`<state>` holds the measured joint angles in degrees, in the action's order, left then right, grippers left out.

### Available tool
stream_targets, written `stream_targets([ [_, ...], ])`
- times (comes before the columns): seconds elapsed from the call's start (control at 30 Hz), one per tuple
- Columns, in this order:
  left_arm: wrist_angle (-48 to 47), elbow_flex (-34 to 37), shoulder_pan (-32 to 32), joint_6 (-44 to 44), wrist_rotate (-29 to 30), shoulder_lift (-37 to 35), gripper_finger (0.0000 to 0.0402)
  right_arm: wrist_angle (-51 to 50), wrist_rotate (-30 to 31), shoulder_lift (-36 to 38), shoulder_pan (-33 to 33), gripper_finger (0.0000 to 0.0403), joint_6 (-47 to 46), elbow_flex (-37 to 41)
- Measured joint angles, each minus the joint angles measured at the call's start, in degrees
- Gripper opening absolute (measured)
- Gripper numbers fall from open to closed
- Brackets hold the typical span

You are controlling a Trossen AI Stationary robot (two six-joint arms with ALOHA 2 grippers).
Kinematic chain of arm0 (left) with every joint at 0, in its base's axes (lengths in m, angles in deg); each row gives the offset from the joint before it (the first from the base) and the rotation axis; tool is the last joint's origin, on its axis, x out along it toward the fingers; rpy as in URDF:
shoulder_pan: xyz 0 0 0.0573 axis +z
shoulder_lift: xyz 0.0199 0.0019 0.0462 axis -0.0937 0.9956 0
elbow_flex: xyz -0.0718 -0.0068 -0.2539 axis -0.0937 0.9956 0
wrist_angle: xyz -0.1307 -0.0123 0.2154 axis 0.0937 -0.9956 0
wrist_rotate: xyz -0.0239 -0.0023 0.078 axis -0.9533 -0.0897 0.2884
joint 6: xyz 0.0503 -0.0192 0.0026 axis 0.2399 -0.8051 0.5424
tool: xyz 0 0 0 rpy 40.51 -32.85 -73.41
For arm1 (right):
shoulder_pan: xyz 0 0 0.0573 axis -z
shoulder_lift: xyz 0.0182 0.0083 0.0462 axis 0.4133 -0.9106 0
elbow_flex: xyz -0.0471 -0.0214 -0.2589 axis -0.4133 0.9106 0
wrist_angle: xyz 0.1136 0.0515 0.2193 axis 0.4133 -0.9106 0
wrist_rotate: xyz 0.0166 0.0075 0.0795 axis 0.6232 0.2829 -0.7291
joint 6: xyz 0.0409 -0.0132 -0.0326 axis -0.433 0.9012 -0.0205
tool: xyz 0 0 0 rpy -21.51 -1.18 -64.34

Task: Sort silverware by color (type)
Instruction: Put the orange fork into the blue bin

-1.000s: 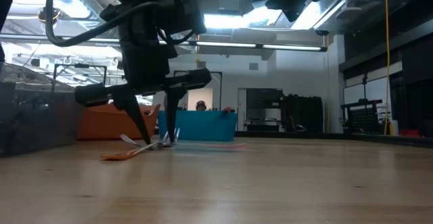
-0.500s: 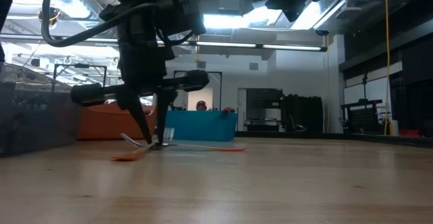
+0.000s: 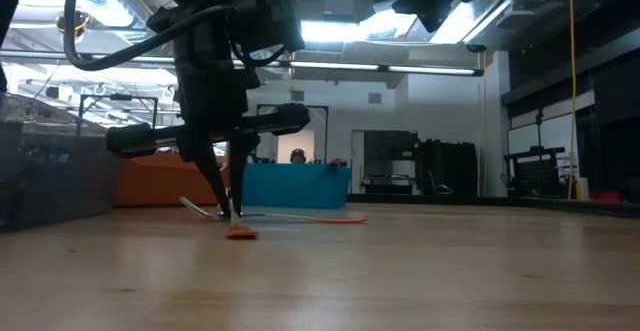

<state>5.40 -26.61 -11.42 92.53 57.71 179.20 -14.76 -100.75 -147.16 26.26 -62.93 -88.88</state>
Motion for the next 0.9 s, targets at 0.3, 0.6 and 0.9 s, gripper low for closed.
stream_targets([
  [0.3,2.0,0.1,0.0,-8.4,0.2,-1.2,0.0008,-3.1,0.0,7.1,0.0,0.0092,0.2,0.0],
  [0.6,15.7,0.0,0.5,-12.9,0.8,-4.9,0.0008,-12.2,1.6,22.7,0.0,0.0092,0.2,-0.1],
  [0.9,34.7,-0.2,5.8,-16.6,3.0,-6.5,0.0009,-22.5,10.6,36.4,0.0,0.0092,-0.4,0.1],
])
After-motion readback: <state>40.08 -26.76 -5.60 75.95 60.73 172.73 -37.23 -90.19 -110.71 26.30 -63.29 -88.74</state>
